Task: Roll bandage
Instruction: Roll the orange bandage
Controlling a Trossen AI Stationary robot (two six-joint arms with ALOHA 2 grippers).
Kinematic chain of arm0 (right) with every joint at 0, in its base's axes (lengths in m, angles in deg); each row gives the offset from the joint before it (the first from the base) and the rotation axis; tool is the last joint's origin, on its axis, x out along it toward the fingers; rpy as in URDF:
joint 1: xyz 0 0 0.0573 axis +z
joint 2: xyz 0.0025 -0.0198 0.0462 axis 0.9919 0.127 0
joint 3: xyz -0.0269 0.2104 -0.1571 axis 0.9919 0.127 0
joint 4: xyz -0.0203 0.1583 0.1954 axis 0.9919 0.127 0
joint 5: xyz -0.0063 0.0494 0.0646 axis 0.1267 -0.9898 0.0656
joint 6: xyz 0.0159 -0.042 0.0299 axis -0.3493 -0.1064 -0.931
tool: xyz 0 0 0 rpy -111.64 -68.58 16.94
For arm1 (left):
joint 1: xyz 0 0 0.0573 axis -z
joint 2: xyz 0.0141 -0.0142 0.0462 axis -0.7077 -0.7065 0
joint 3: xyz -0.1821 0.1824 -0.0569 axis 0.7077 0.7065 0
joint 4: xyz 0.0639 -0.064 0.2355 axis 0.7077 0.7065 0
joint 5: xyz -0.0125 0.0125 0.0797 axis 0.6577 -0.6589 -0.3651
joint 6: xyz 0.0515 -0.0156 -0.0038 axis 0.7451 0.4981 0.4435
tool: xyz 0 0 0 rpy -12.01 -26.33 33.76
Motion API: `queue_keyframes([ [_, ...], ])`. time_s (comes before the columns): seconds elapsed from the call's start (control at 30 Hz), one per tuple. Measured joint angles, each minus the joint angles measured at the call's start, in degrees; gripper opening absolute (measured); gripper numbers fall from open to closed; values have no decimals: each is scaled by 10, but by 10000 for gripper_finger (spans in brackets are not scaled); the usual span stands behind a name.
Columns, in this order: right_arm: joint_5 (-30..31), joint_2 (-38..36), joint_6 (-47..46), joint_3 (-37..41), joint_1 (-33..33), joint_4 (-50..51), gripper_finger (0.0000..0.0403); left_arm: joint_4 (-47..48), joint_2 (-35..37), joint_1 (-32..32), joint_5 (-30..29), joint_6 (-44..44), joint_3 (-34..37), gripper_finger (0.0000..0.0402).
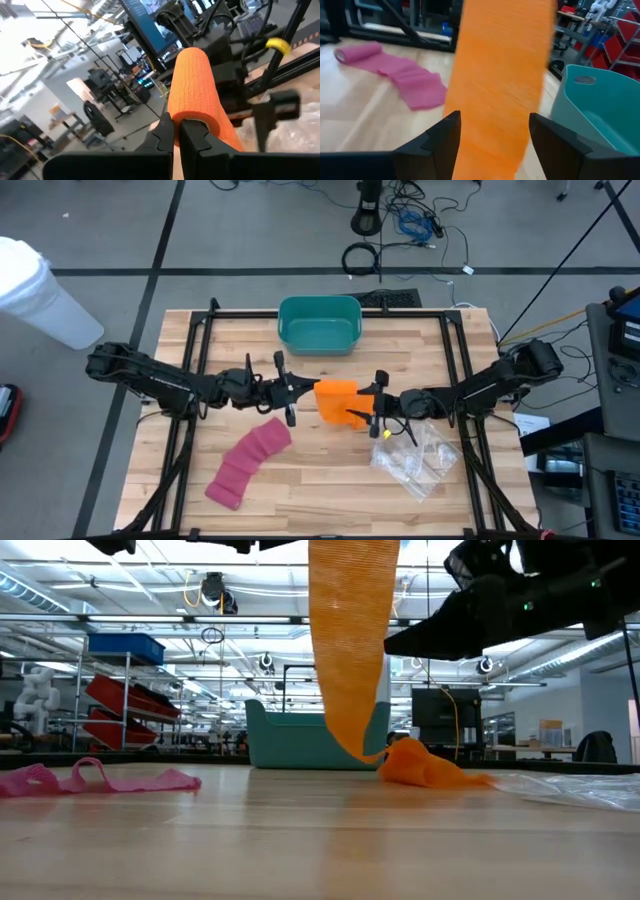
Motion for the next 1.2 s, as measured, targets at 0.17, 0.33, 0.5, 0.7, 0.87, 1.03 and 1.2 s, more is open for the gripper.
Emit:
queue_keyframes([
  [0.17, 0, -17, 14, 0, 1, 6, 207, 18, 0, -4, 1, -15, 0, 4],
  [0.33, -22, -41, 20, 0, -10, 13, 206, 15, 0, -4, 1, -16, 0, 4],
  [0.5, -115, -15, 1, 0, -45, -8, 205, 7, 0, -14, 20, -32, 0, 4],
  [0.7, -171, 21, -45, 0, -94, -51, 149, 9, 0, -37, 19, -60, 0, 4],
  [0.87, -282, 55, -67, 0, -115, -79, 15, 15, 0, -49, 19, -60, 0, 4],
  [1.03, -343, 66, -121, -2, -106, -90, 1, 28, -4, -67, 15, -60, 0, 4],
  [1.2, -354, 39, -146, -4, -54, -108, 0, 70, -4, -83, 14, -60, 0, 4],
])
